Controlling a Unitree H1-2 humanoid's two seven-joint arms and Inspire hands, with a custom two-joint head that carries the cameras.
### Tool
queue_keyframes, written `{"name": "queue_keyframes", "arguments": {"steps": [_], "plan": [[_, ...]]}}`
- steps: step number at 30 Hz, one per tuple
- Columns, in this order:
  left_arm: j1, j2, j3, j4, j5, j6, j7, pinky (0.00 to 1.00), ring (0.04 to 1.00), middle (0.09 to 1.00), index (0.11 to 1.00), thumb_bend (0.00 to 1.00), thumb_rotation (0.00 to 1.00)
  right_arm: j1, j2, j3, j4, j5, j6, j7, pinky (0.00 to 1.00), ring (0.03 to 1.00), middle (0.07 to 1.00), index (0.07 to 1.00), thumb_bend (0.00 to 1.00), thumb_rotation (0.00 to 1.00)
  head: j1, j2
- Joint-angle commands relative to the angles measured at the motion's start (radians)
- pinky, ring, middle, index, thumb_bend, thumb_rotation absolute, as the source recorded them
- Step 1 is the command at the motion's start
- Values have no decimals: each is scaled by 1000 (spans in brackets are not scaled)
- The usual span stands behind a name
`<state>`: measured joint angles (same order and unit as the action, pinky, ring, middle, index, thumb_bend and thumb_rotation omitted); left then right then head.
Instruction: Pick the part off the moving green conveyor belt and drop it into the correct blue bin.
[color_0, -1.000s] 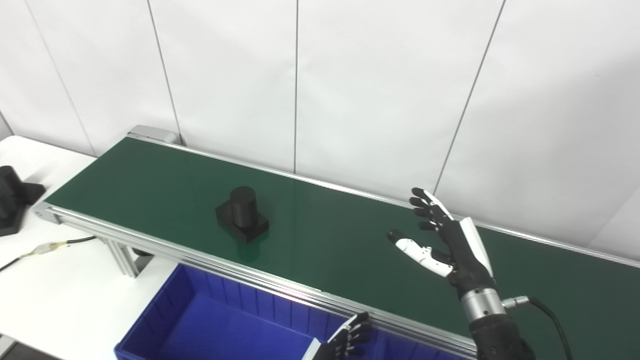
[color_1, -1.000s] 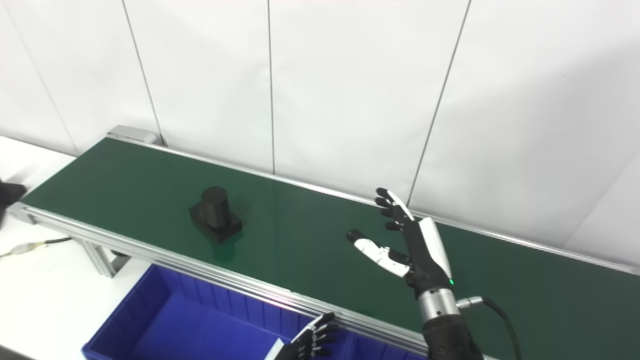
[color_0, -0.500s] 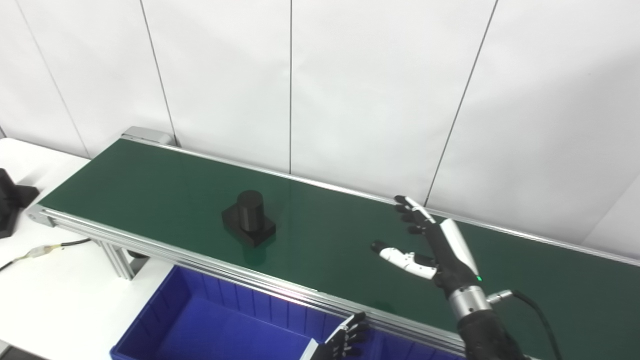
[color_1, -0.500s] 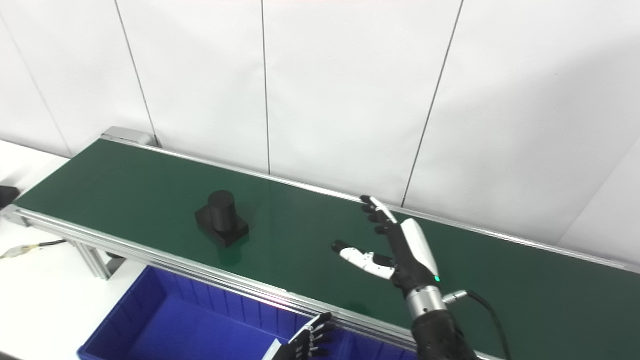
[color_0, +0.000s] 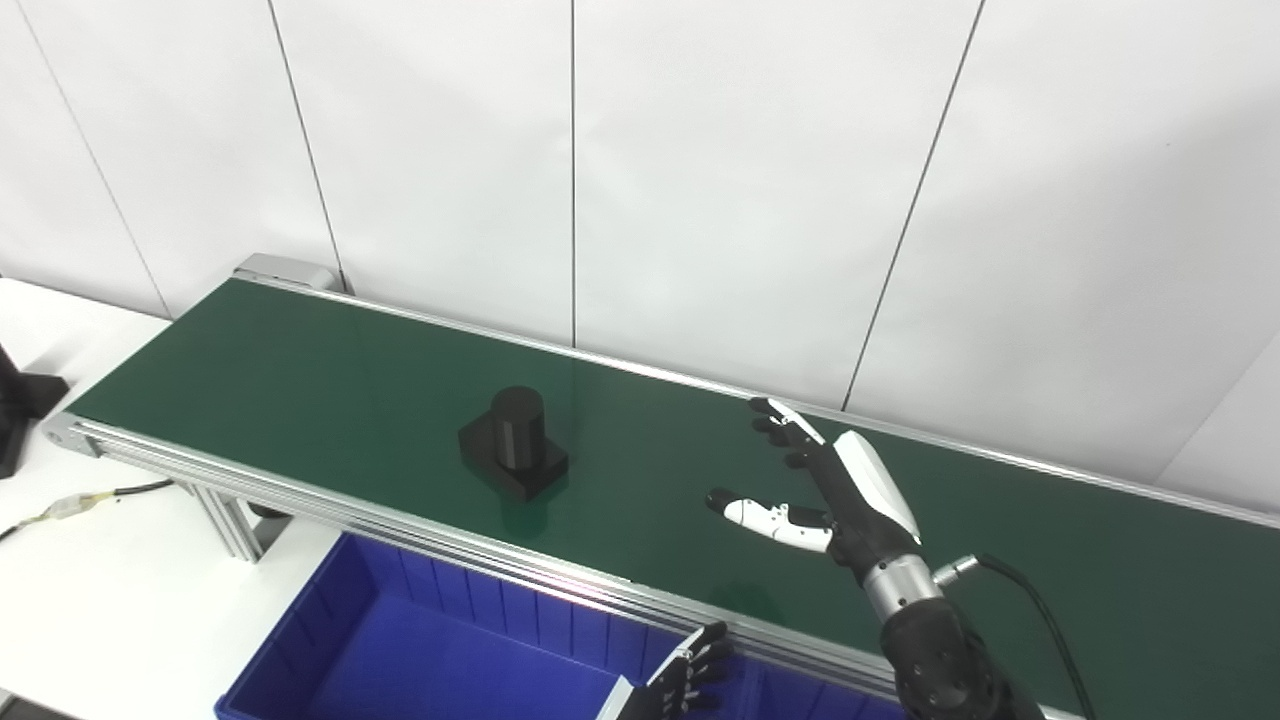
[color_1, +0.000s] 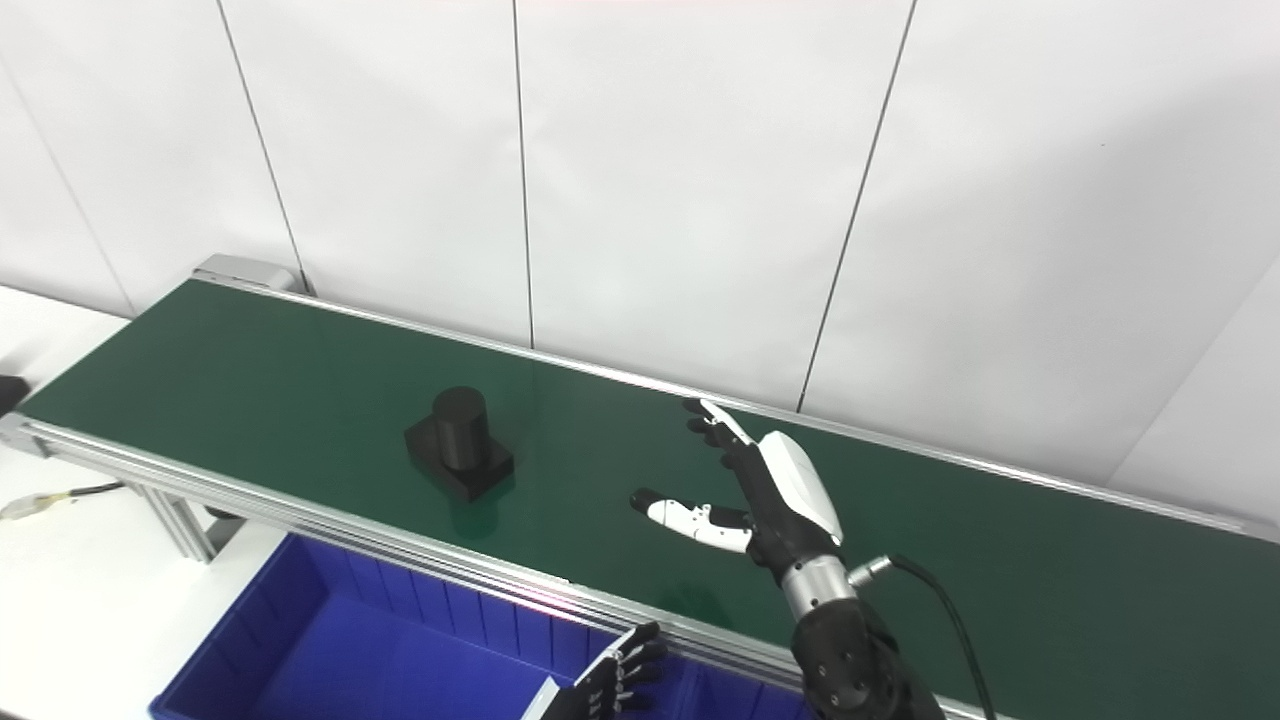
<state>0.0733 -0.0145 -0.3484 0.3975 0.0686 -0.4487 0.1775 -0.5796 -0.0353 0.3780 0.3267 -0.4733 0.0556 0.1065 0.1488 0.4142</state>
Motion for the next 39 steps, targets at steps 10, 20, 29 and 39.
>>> {"name": "queue_keyframes", "arguments": {"steps": [10, 20, 29, 39], "plan": [[-14, -7, -3, -14, -2, -21, -12, 794, 859, 896, 939, 866, 850, -127, 31, 3, 73, 6, -58, -10, 804, 878, 875, 930, 649, 548, 9, -2], [-11, -8, -11, -16, 4, -21, -7, 787, 859, 899, 941, 871, 850, -210, 67, 2, 196, 0, -87, -37, 772, 858, 863, 923, 675, 547, 12, 0], [-8, -9, -14, -16, 1, -21, -9, 785, 862, 899, 946, 869, 845, -251, 95, 5, 263, -6, -92, -63, 755, 844, 856, 915, 684, 542, 9, 3], [-3, -10, -21, -25, -3, -21, -13, 769, 847, 897, 946, 851, 829, -295, 147, 19, 379, -7, -144, -93, 761, 847, 860, 907, 690, 511, 13, 7]]}}
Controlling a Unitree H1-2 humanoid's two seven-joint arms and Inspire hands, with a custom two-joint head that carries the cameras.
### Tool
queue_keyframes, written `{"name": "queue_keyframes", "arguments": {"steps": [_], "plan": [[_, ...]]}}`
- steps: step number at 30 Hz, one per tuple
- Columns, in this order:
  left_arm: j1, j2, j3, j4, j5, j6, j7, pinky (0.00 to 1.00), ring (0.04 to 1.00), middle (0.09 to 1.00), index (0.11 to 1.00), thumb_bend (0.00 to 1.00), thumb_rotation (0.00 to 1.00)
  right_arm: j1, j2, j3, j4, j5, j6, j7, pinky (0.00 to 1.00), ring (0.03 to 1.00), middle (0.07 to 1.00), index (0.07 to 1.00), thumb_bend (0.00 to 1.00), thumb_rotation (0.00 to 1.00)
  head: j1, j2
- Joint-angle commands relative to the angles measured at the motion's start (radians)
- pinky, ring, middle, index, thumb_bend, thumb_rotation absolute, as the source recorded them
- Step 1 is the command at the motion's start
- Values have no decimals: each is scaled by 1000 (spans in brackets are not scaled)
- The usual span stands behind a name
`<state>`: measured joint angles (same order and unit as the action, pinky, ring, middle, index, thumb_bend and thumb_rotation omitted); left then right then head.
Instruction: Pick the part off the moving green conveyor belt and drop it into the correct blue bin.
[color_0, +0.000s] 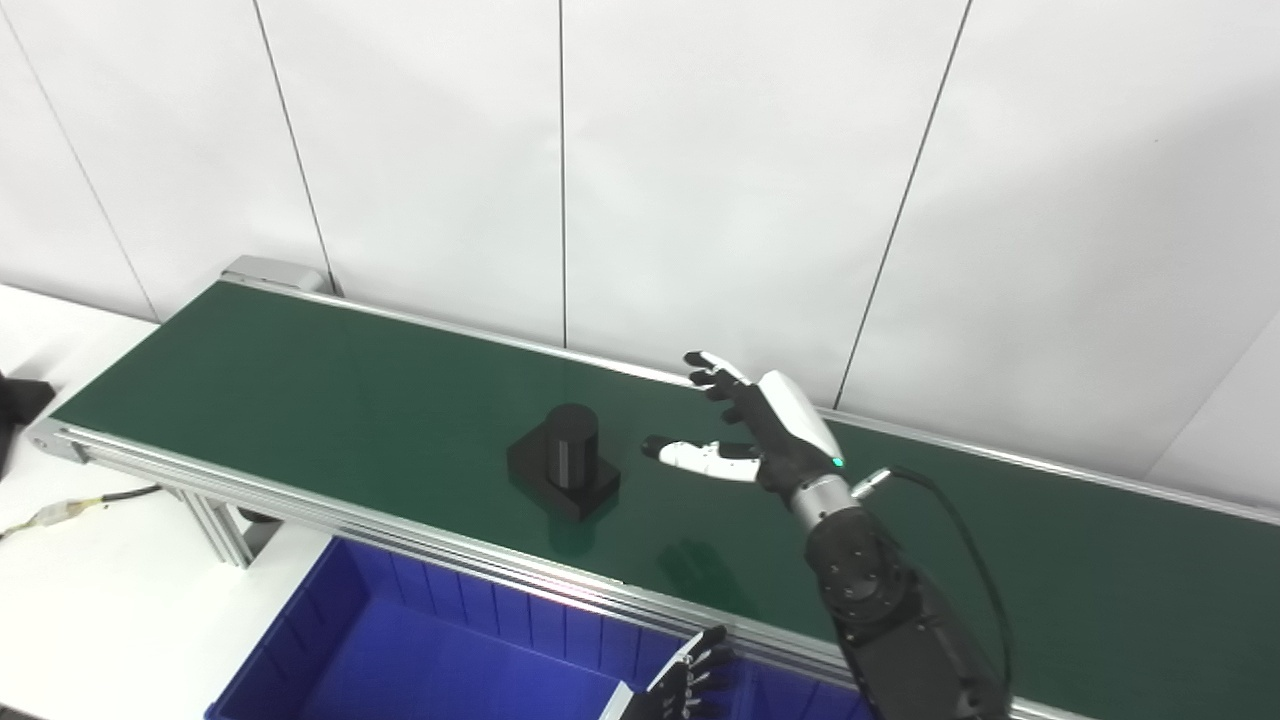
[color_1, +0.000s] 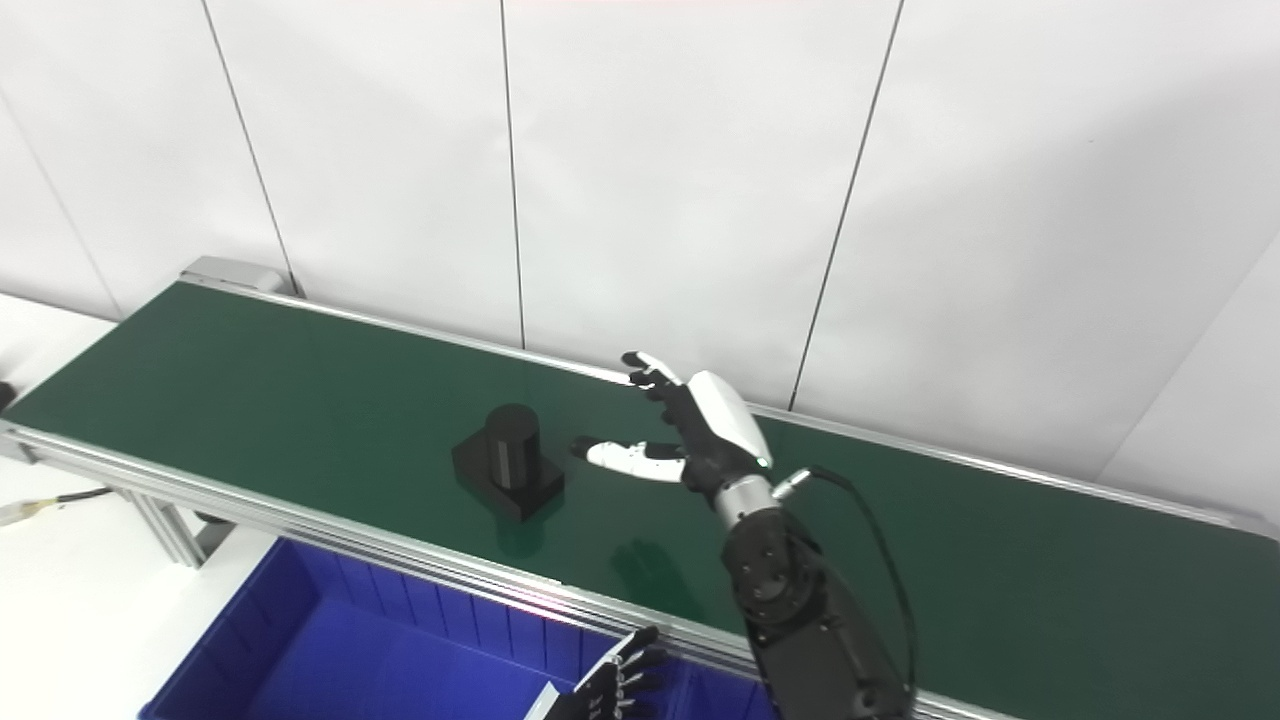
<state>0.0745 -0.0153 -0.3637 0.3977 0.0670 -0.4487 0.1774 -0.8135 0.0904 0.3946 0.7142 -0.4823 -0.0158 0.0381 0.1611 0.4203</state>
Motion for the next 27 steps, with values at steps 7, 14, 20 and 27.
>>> {"name": "queue_keyframes", "arguments": {"steps": [7, 14, 20, 27], "plan": [[-2, -9, -14, -29, 7, -21, -4, 773, 851, 897, 949, 862, 843, -91, 50, 20, 97, -11, -98, -54, 765, 843, 856, 901, 715, 519, 2, 5], [-4, -9, -22, -29, 13, -21, 4, 775, 861, 912, 947, 855, 848, -121, 75, 34, 222, -12, -142, -89, 777, 841, 857, 897, 731, 507, 1, 14], [-2, -10, -29, -31, 13, -21, 7, 773, 873, 924, 947, 855, 847, -144, 89, 41, 318, -12, -176, -112, 792, 858, 870, 899, 739, 489, 3, 17], [-1, -10, -35, -35, 14, -21, 15, 761, 873, 920, 946, 855, 844, -179, 100, 35, 436, -5, -203, -142, 812, 865, 864, 893, 747, 463, 3, 19]]}}
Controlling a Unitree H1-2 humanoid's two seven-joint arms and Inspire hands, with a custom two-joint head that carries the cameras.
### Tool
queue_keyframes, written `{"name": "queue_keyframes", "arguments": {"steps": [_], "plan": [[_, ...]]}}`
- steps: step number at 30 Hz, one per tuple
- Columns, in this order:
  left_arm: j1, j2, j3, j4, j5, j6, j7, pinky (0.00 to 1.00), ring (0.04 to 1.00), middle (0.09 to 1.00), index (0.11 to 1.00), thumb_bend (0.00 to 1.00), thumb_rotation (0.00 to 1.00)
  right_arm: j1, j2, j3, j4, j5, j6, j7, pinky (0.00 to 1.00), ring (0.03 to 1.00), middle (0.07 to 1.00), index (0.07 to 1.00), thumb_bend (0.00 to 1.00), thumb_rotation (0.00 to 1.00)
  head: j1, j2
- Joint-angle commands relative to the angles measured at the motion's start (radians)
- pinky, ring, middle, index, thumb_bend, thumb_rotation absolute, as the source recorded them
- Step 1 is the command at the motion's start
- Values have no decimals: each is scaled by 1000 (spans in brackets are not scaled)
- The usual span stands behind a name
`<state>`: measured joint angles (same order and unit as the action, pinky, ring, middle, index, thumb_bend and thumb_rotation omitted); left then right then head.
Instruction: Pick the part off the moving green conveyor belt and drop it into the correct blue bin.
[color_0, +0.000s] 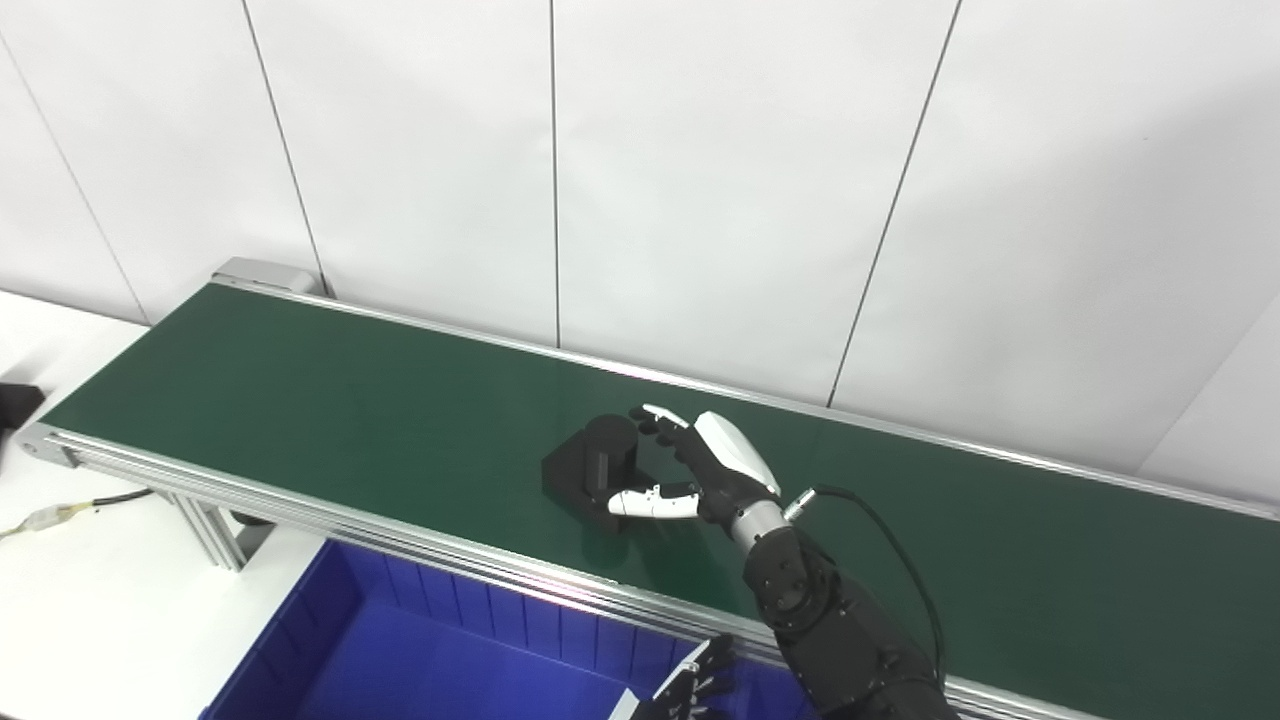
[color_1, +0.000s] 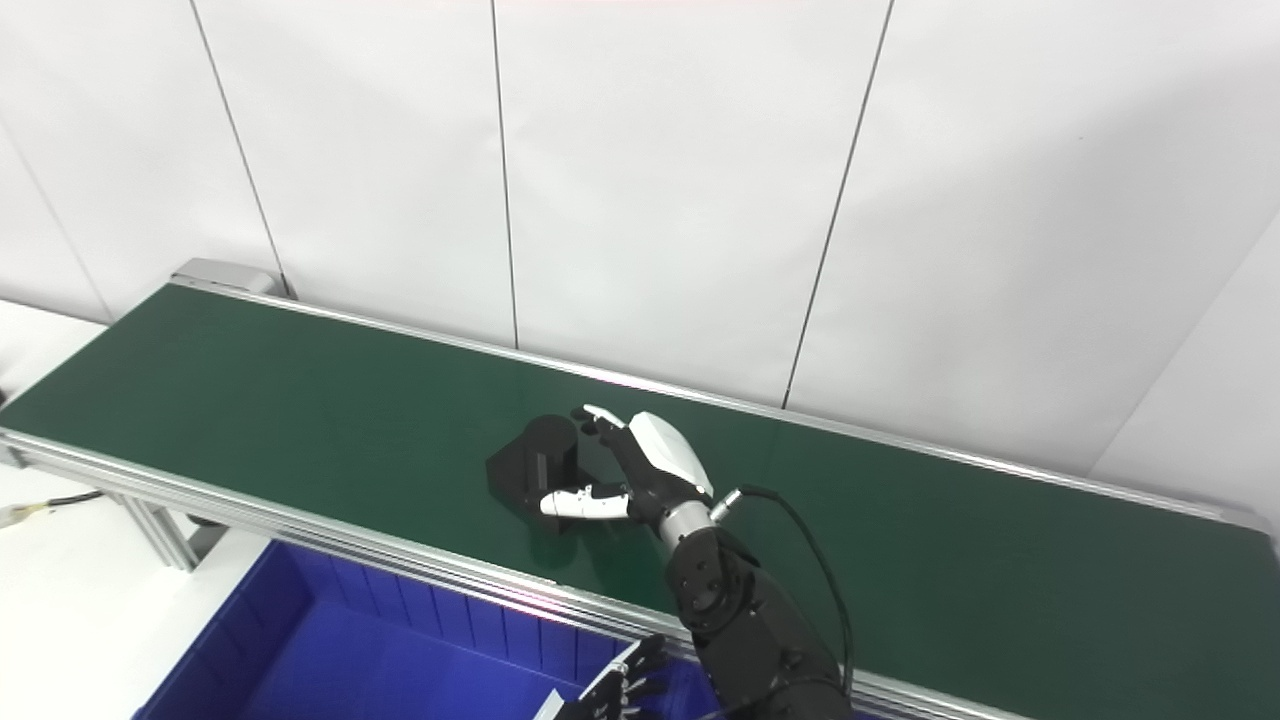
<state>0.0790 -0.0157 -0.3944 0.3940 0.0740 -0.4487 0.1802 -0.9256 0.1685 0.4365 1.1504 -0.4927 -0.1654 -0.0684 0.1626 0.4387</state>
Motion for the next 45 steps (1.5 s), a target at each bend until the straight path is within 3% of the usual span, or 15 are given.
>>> {"name": "queue_keyframes", "arguments": {"steps": [1, 13, 18, 26, 28, 30, 33, 45], "plan": [[-5, -9, -6, -31, 8, -21, 13, 760, 873, 918, 946, 853, 844, -70, 23, -9, 12, 8, -57, -39, 811, 865, 862, 893, 748, 456, 1, 0], [-1, -6, -29, -41, 17, -21, 33, 762, 873, 926, 951, 860, 847, -88, 28, -15, 83, 18, -62, -68, 799, 861, 848, 880, 740, 421, 4, 5], [2, -7, -33, -45, 17, -21, 35, 775, 884, 929, 952, 871, 845, -82, 41, -21, 92, 17, -63, -140, 750, 822, 810, 830, 696, 283, 5, 6], [4, -6, -40, -50, 22, -21, 42, 756, 878, 928, 950, 867, 846, -72, 60, -52, 114, 31, -106, -285, 547, 609, 646, 690, 734, 52, 8, 8], [5, -6, -41, -52, 23, -21, 44, 762, 880, 928, 950, 867, 847, -70, 64, -54, 117, 27, -117, -325, 491, 558, 515, 604, 590, 13, 7, 9], [6, -6, -42, -53, 24, -21, 45, 766, 878, 926, 947, 872, 848, -69, 66, -54, 120, 24, -130, -361, 445, 496, 472, 540, 535, 2, 8, 10], [6, -7, -43, -54, 24, -21, 46, 769, 879, 927, 948, 871, 847, -71, 66, -51, 126, 23, -141, -385, 437, 449, 488, 515, 521, 0, 6, 12], [13, -5, -41, -67, 28, -21, 53, 756, 873, 925, 948, 867, 864, -65, 60, -60, 118, 35, -167, -389, 457, 451, 508, 484, 520, 0, 2, 21]]}}
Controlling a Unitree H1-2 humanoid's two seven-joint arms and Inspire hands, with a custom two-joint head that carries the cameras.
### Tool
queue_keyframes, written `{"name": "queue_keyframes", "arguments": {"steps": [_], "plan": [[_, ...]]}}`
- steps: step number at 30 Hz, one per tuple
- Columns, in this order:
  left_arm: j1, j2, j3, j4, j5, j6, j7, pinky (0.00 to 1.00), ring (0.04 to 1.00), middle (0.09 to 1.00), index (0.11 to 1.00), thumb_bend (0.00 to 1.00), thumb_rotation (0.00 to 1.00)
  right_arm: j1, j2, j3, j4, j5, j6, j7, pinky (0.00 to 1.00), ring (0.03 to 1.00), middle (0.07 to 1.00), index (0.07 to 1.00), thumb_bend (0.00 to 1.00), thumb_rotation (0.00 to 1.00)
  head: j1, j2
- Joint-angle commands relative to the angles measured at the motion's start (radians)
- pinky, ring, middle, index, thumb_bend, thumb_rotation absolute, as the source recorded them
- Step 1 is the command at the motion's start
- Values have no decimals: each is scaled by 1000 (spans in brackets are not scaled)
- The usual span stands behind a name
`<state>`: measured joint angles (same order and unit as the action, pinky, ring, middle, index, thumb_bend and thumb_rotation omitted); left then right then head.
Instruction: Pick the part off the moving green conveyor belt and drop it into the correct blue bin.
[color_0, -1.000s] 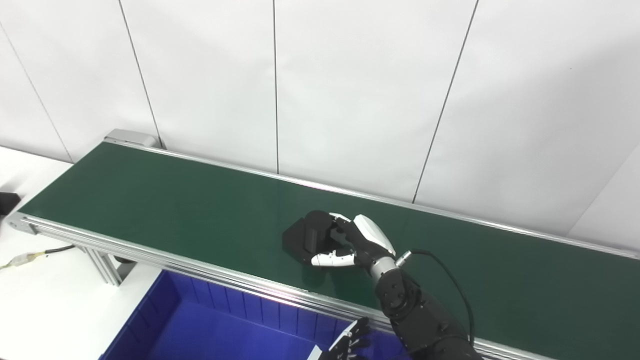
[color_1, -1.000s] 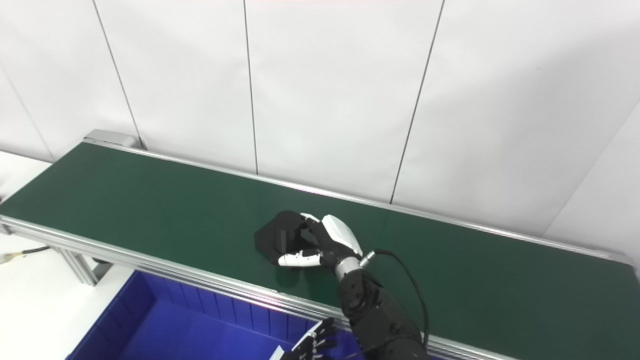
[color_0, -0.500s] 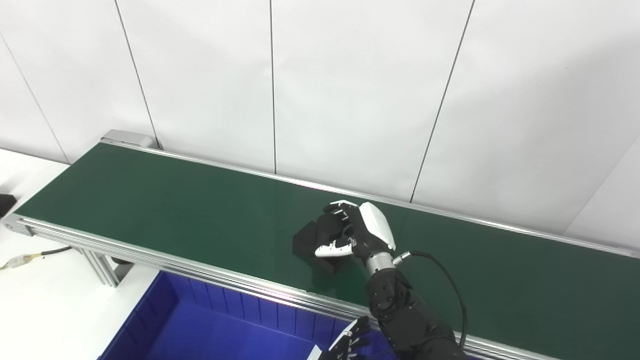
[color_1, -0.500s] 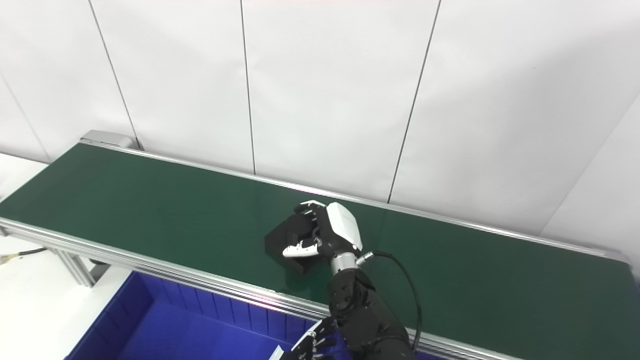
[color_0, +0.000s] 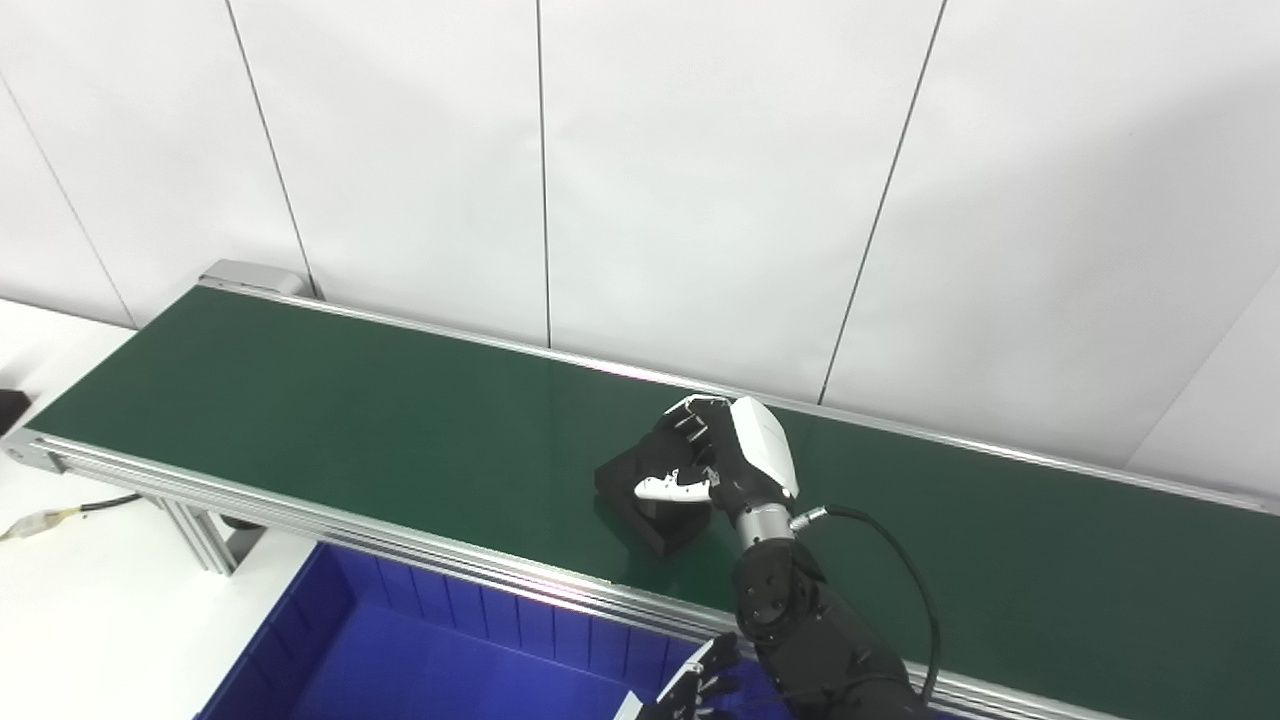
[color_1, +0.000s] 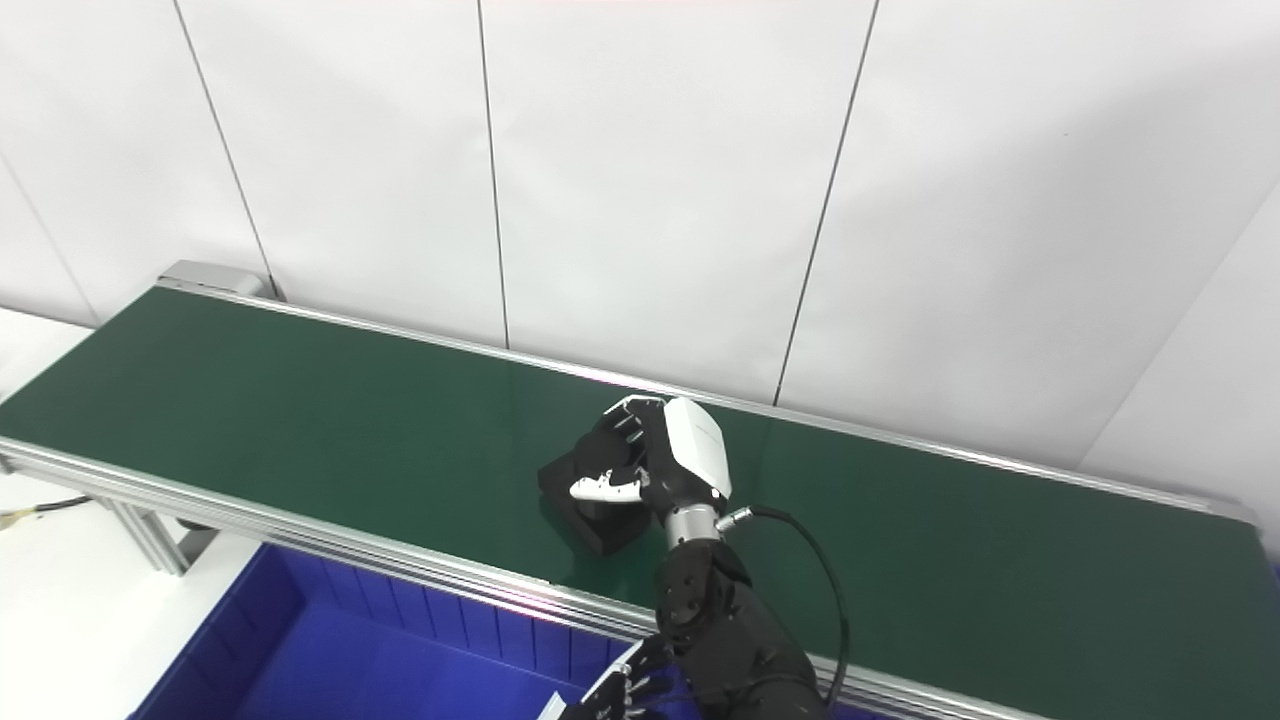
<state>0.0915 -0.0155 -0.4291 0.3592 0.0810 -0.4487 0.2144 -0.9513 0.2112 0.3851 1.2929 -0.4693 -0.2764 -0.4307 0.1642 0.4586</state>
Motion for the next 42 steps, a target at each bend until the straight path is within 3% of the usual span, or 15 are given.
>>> {"name": "queue_keyframes", "arguments": {"steps": [1, 12, 19, 24, 28, 41, 42], "plan": [[1, -4, -6, -33, 20, -21, 20, 756, 873, 925, 947, 867, 865, -39, 18, -10, -25, 12, -58, -26, 458, 452, 508, 483, 520, 0, 0, 1], [3, 1, -5, -37, 8, -21, 14, 765, 861, 910, 949, 854, 867, -29, 9, -16, -39, 15, -56, -32, 449, 444, 504, 496, 520, 0, -6, 2], [2, 1, 8, -30, -5, -21, -4, 783, 869, 907, 956, 874, 869, -2, -11, -49, -130, 51, -58, 7, 459, 448, 498, 500, 520, 0, -26, 0], [2, -3, 19, -28, -17, -21, -21, 789, 865, 904, 956, 875, 861, 47, -39, -66, -299, 47, -13, 21, 468, 455, 499, 489, 521, 0, -35, -1], [-1, -1, 23, -26, -9, -21, -20, 788, 862, 907, 956, 865, 867, 105, -65, -93, -497, 76, 15, 93, 462, 444, 503, 487, 520, 0, -49, -4], [-10, 1, 28, -18, -1, -21, -15, 817, 869, 907, 958, 860, 892, 231, -135, -172, -964, 91, 221, 238, 468, 464, 494, 484, 521, 0, -87, -1], [-10, 1, 29, -19, -1, -21, -15, 822, 871, 907, 959, 861, 894, 241, -144, -178, -997, 91, 232, 249, 468, 466, 493, 484, 521, 0, -114, 7]]}}
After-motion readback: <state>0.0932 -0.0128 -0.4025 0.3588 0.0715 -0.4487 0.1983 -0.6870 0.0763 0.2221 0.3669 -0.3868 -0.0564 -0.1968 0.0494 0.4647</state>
